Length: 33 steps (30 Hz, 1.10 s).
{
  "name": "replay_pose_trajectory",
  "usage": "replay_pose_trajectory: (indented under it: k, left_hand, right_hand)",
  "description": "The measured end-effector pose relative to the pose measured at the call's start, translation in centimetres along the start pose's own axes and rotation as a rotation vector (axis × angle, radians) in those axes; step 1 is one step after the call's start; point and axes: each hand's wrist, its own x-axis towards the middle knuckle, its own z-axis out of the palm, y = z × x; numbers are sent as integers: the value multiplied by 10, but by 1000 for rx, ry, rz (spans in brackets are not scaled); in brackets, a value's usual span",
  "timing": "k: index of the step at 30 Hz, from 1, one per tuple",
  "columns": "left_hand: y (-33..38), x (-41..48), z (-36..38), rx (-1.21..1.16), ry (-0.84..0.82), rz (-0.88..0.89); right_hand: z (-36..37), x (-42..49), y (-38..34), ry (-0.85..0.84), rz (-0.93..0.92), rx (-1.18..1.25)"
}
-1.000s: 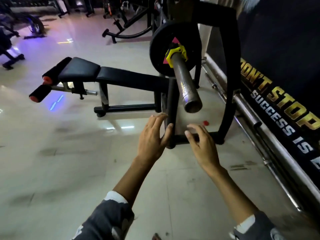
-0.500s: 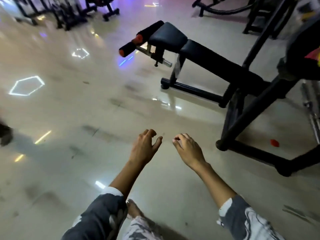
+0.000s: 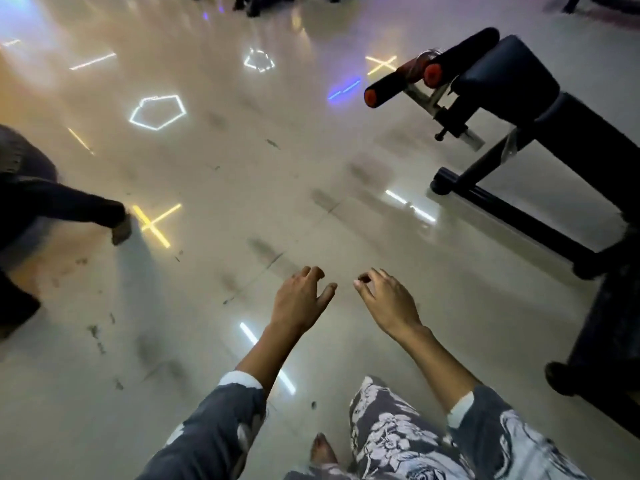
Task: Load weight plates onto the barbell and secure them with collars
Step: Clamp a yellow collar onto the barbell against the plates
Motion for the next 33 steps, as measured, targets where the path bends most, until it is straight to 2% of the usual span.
replay_pose_trajectory:
  k: [6, 11, 18, 21, 25, 33]
  left_hand:
    - [-13, 154, -13, 15, -21, 31]
    - [-19, 295, -42, 46, -82, -19]
    - [-35, 493, -91, 1, -11, -68]
    - [-47, 542, -98, -14, 18, -75]
    - [-81, 692, -118, -38, 26, -59]
    - [-82, 953, -176, -27, -81, 87]
  right_hand:
    - [-11, 150, 11, 40, 15, 12]
    - [-39, 293, 10, 1, 78, 71]
    - [-73, 500, -24, -80, 18, 53]
    - [-79, 551, -28, -39, -11, 36]
    - [-89, 707, -46, 56, 74, 81]
    - [-136, 929, -71, 106, 170, 132]
